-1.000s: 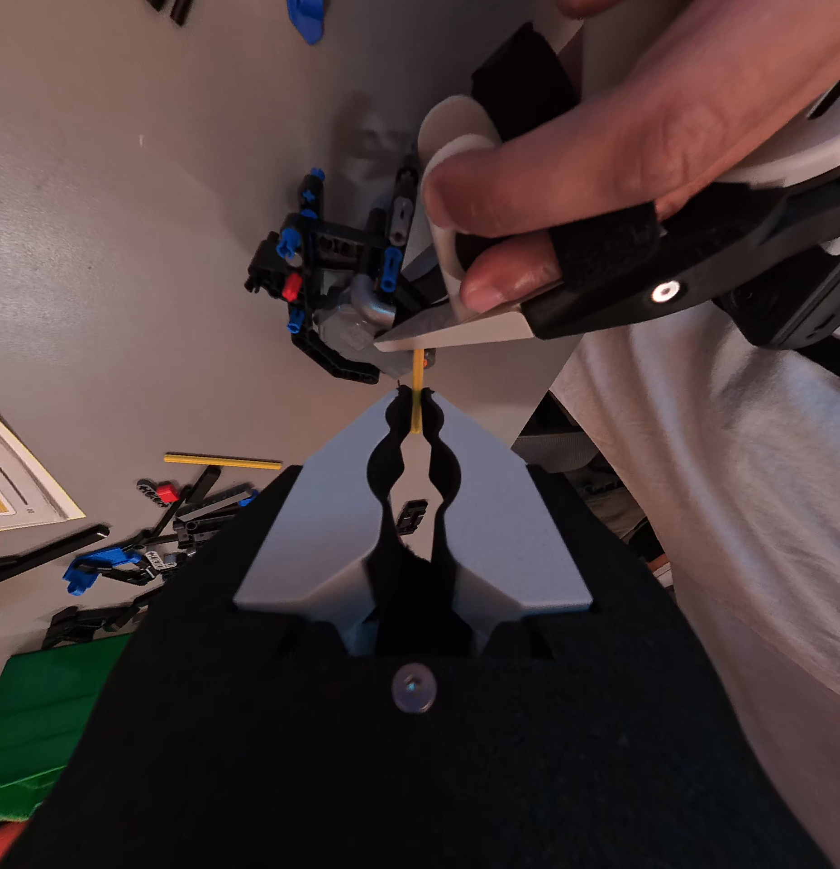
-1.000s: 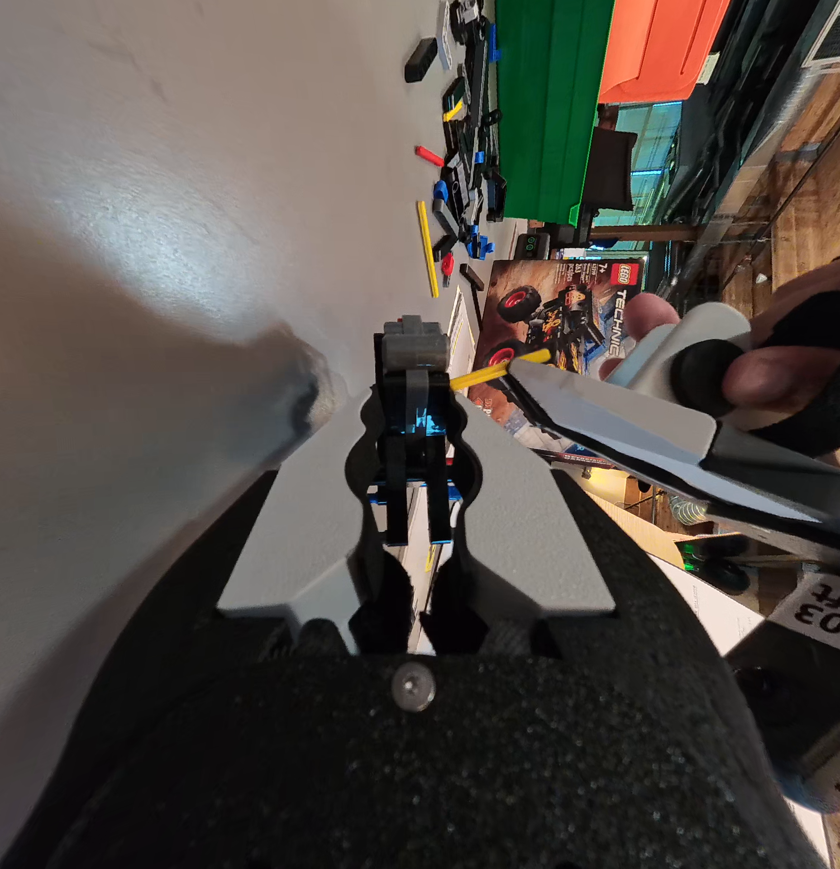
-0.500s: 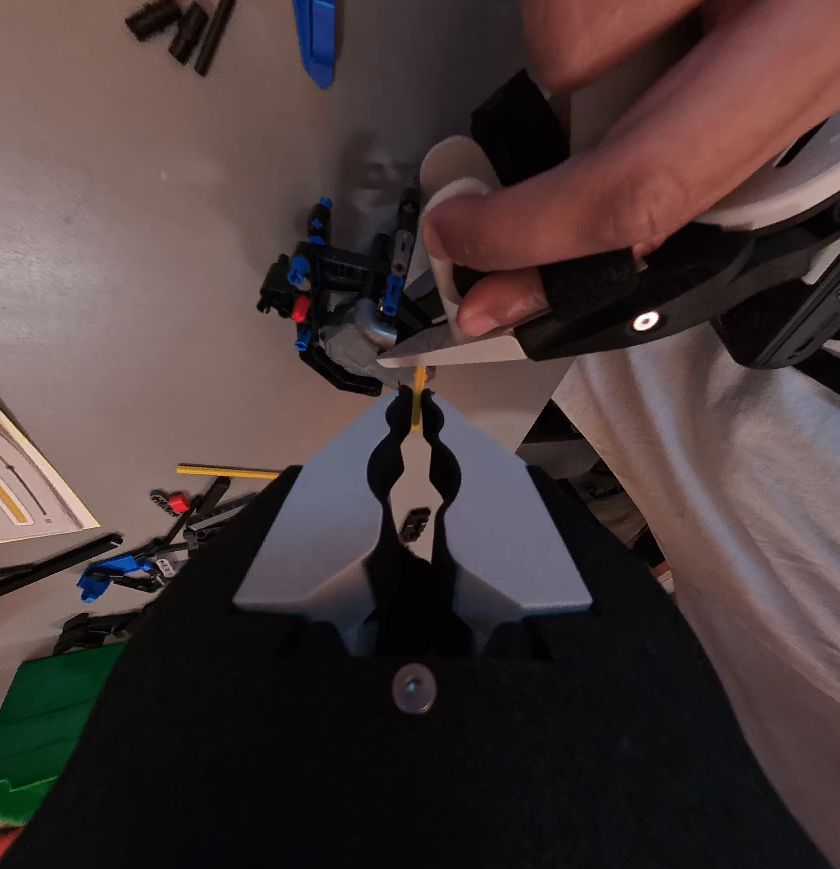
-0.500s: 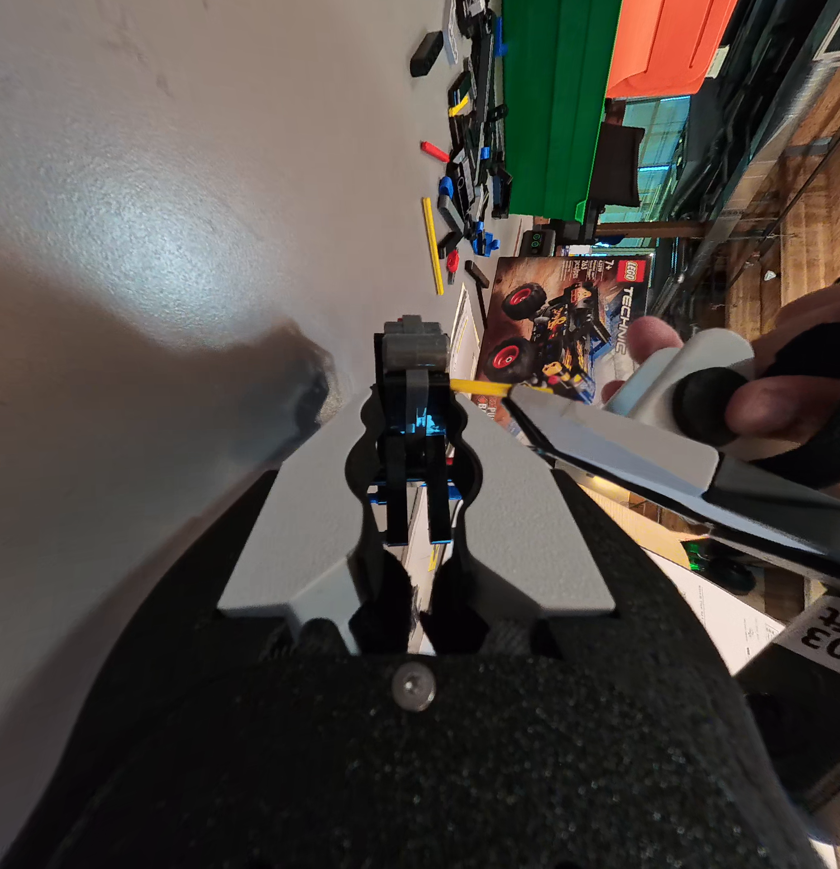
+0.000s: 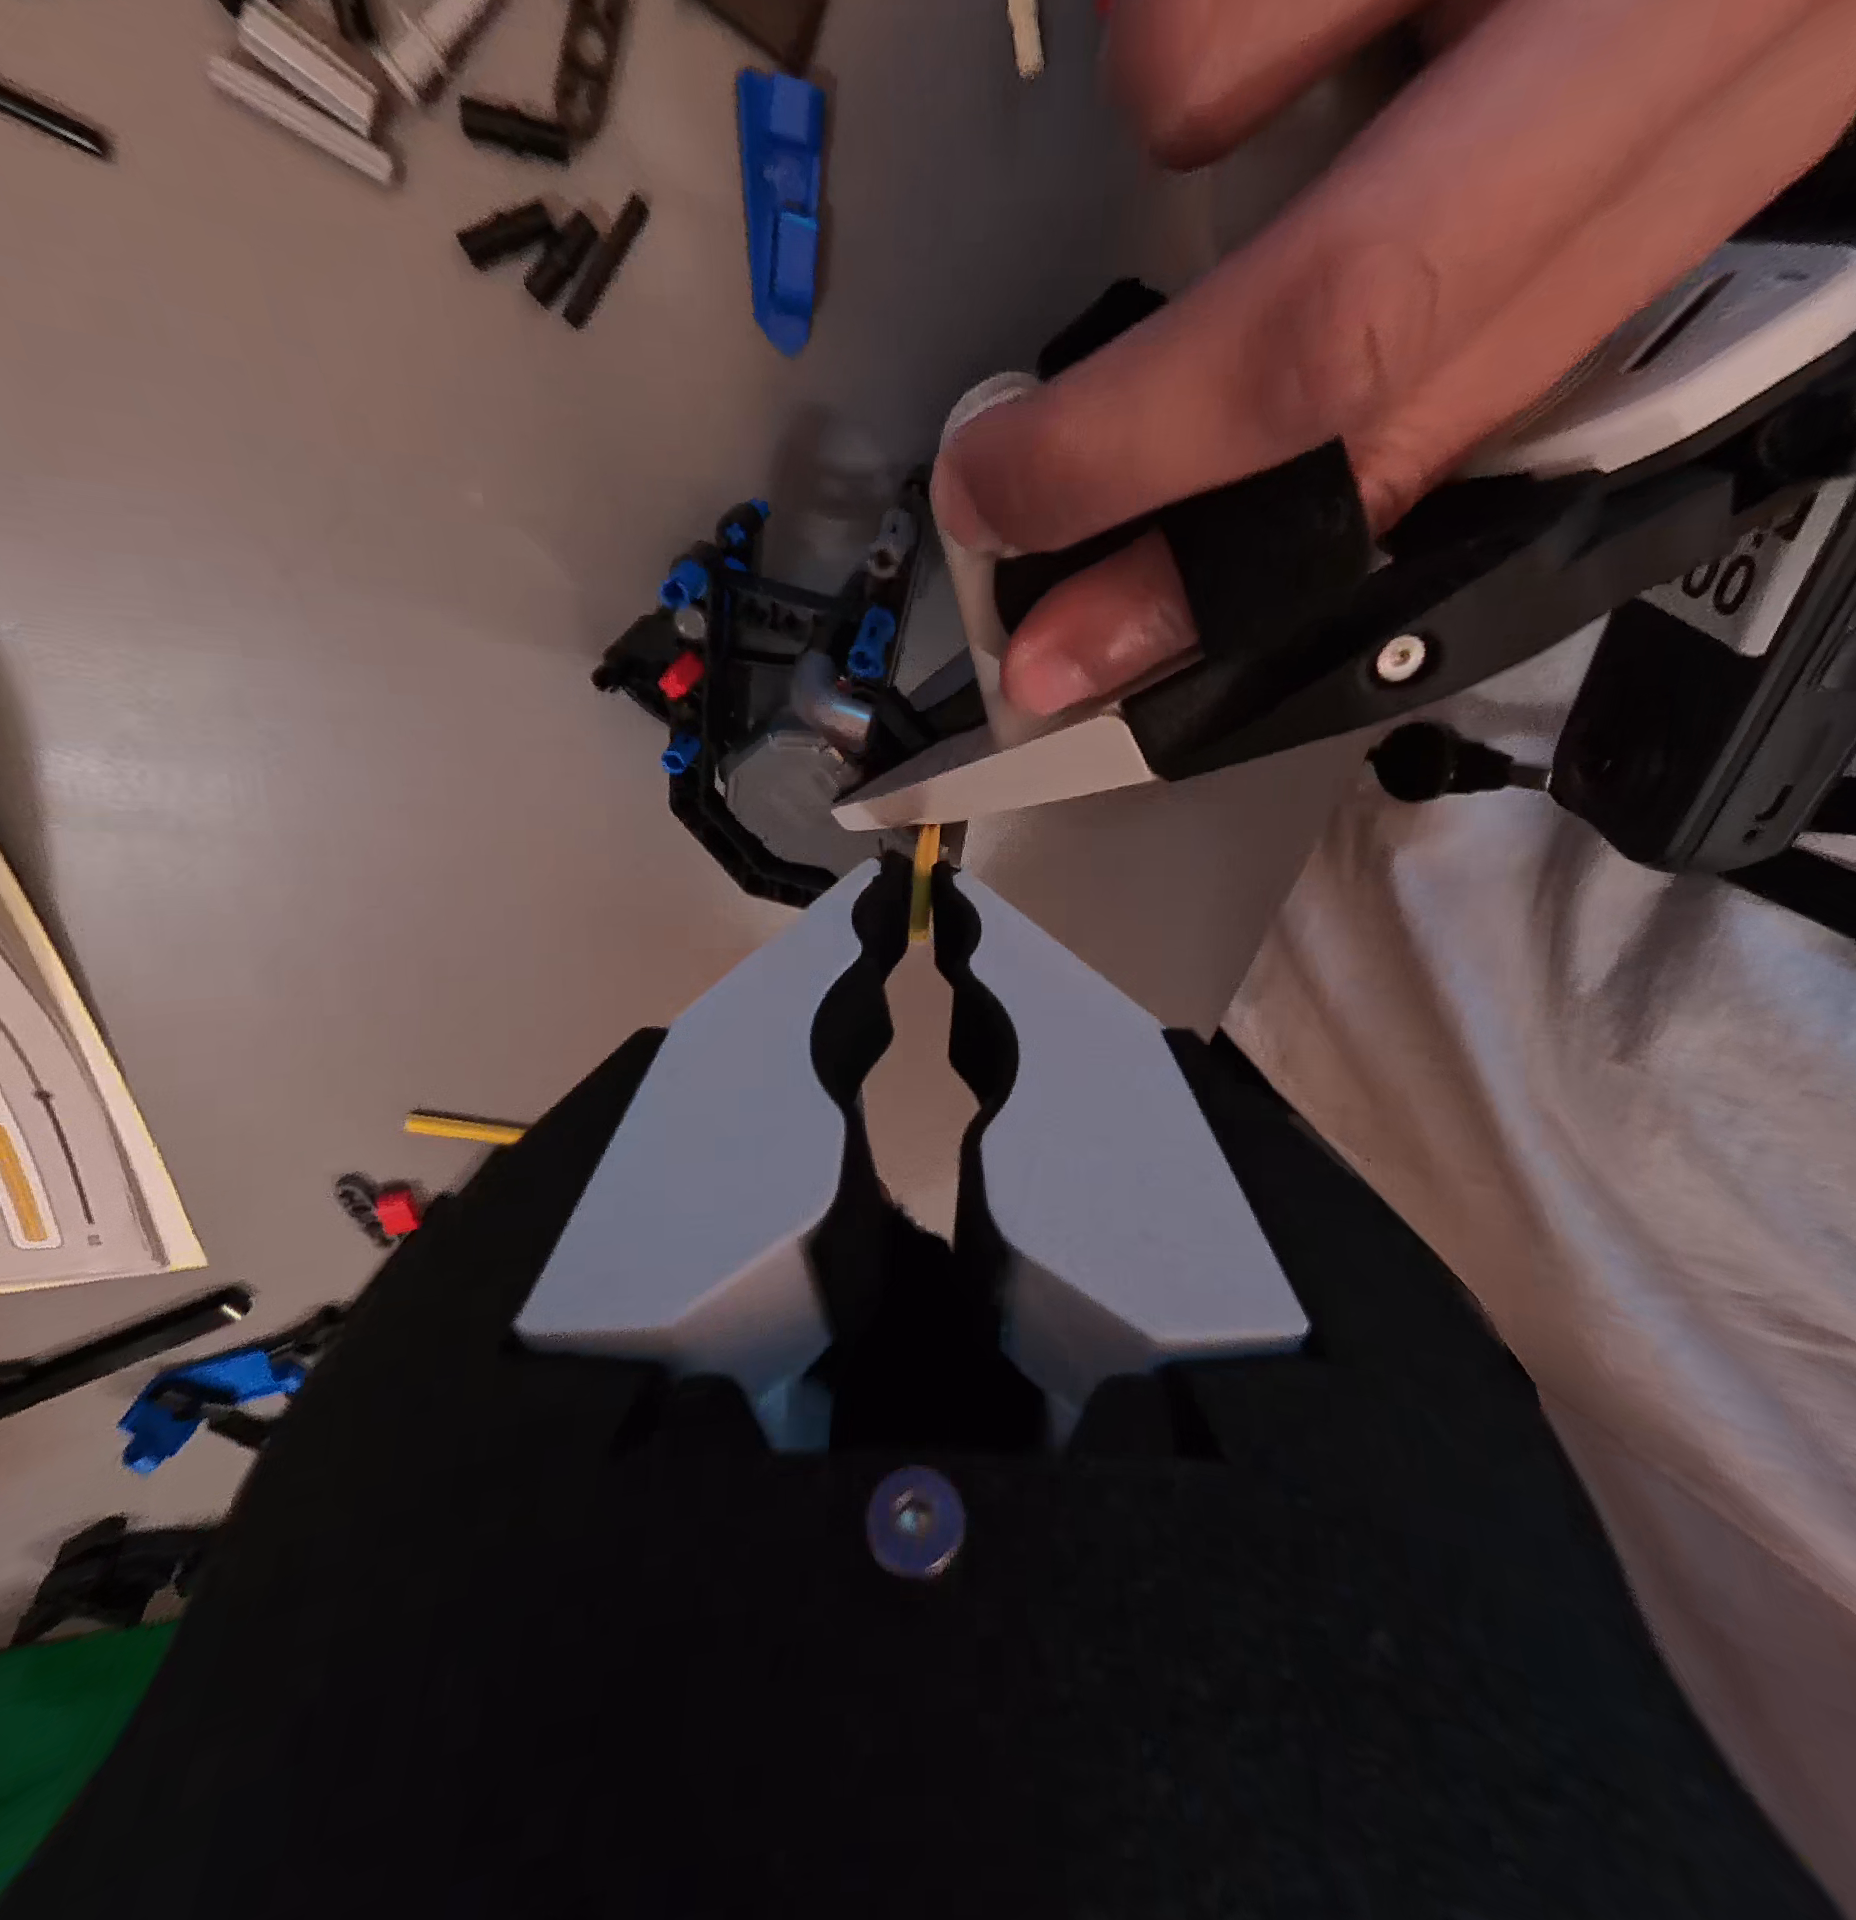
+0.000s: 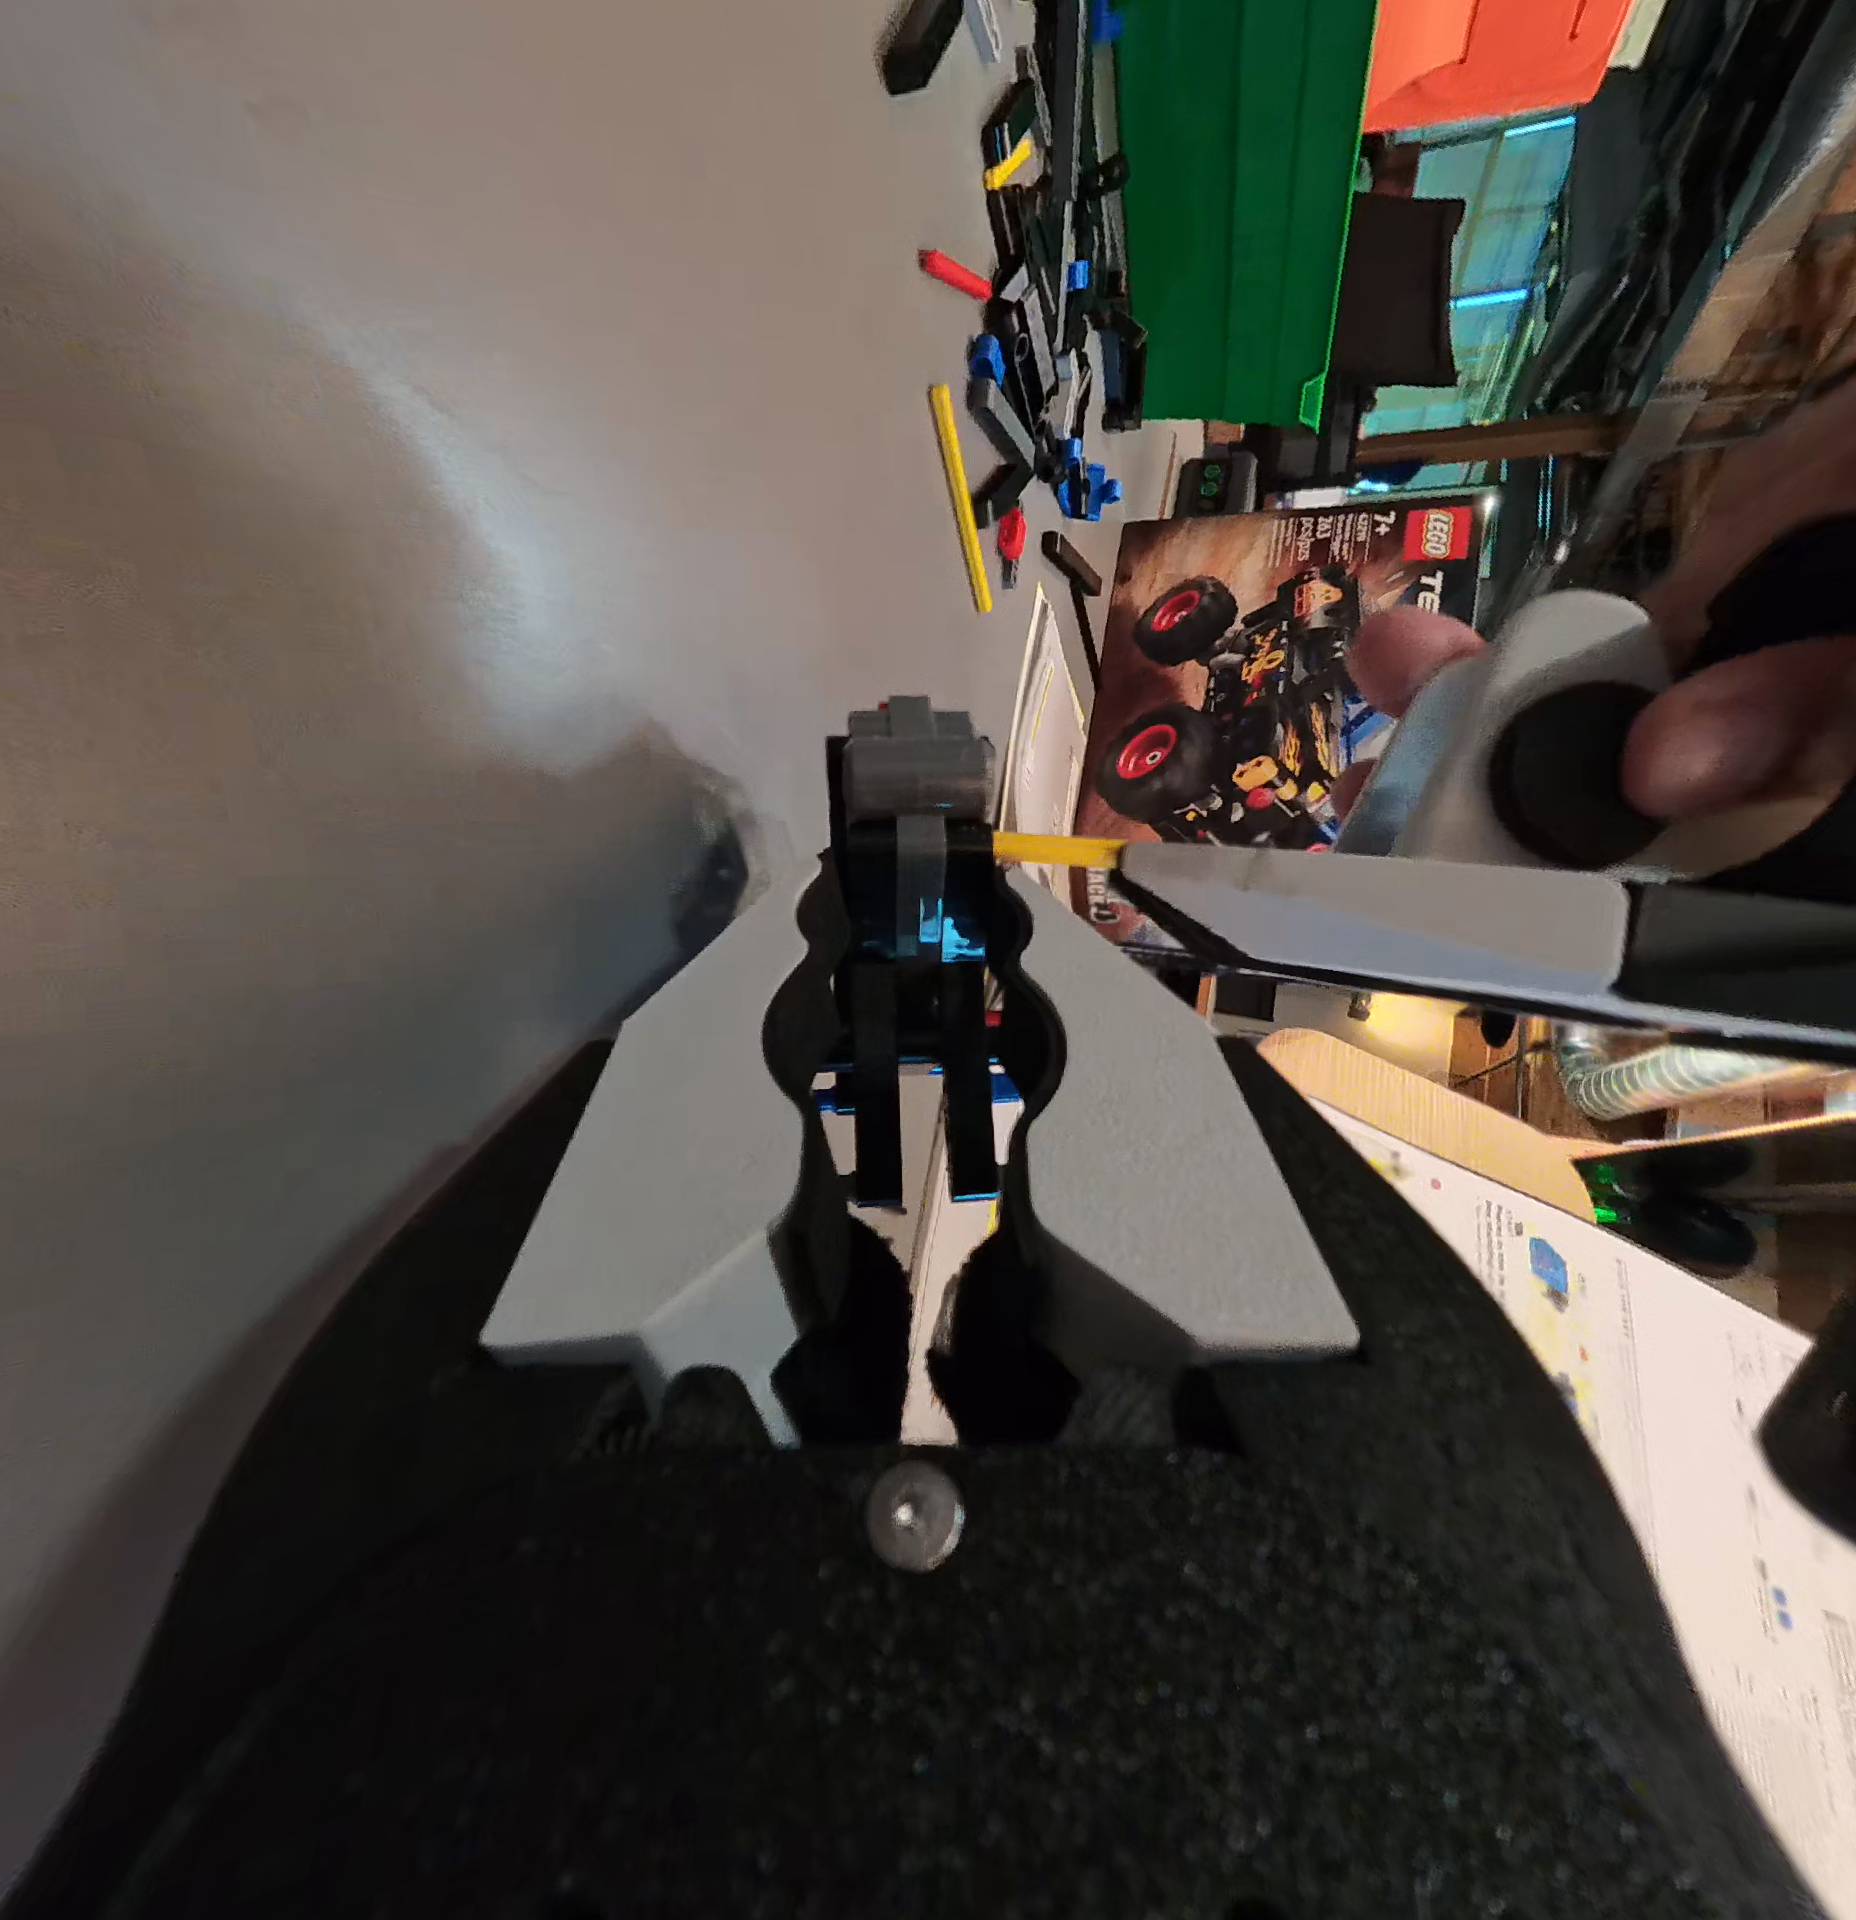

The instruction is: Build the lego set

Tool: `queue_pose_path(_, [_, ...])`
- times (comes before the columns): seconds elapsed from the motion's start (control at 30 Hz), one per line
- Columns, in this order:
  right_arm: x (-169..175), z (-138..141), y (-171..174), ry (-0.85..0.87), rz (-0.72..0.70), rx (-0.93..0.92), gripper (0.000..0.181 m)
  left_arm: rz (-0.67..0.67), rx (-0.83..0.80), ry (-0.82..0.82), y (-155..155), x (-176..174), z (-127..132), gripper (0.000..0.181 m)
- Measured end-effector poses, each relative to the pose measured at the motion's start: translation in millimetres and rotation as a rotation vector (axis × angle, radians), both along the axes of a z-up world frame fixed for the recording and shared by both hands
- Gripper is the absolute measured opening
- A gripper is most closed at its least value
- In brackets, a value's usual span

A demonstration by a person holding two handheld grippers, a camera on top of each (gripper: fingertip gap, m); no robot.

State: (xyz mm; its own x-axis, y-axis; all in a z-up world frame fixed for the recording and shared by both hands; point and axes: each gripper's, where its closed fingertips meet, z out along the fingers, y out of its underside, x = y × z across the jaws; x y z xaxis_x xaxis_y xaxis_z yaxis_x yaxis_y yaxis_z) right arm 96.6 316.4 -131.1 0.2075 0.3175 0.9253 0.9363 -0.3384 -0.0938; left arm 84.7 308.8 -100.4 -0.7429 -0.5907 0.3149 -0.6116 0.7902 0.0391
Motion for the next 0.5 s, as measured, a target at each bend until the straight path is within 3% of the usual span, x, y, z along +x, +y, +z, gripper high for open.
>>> queue_pose_path(0.37, [14.9,18.2,0.9,0.13,-0.056,0.097,0.025,0.067,-0.232,-0.226,-2.4,22.9,3.6,0.0])
queue_pose_path(0.5, [22.5,17.4,-1.0,0.065,-0.078,0.087,0.025,0.085,-0.309,-0.289,-5.4,33.2,12.2,0.0])
